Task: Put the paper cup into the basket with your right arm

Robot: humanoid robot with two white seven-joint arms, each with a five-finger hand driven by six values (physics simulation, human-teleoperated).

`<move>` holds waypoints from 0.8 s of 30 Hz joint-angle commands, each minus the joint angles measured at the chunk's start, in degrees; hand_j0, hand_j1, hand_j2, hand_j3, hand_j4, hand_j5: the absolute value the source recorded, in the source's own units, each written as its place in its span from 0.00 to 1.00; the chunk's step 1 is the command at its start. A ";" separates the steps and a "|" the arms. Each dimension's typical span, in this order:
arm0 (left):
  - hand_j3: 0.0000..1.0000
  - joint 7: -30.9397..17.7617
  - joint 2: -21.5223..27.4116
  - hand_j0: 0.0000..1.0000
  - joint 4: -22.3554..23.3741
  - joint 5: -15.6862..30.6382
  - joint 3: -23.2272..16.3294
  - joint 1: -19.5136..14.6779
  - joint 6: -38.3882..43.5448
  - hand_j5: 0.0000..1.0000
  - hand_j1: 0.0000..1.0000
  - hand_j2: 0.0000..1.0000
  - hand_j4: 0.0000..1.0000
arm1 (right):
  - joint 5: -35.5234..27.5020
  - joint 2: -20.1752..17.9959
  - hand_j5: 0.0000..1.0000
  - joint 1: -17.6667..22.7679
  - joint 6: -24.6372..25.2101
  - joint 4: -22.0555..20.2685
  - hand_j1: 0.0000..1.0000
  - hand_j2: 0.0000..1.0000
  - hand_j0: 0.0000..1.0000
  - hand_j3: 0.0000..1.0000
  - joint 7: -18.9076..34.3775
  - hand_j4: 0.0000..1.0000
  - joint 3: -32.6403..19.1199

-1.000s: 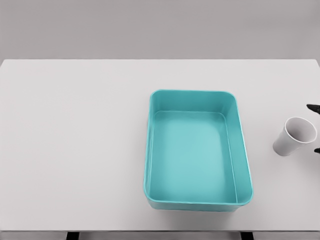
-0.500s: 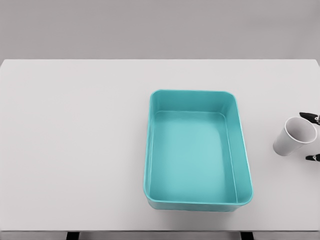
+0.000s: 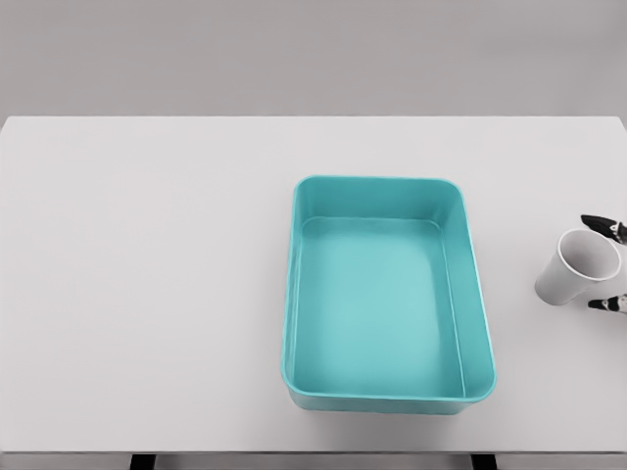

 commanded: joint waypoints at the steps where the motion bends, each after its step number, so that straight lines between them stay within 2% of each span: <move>1: 1.00 -0.01 0.00 1.00 0.00 0.04 0.00 0.00 0.00 1.00 1.00 1.00 1.00 | -0.42 1.01 1.00 0.00 0.05 -0.09 1.00 1.00 1.00 1.00 -0.66 1.00 0.06; 16: 1.00 -0.01 0.00 1.00 0.00 0.04 0.00 0.00 0.00 1.00 1.00 1.00 1.00 | -6.30 1.89 1.00 -0.26 0.05 -0.88 1.00 1.00 1.00 1.00 -0.57 1.00 1.73; 24: 1.00 -0.01 0.00 1.00 0.00 -0.05 0.00 0.00 0.00 1.00 1.00 1.00 1.00 | -6.83 2.06 1.00 -0.35 0.05 -1.40 1.00 1.00 1.00 1.00 -0.66 1.00 3.05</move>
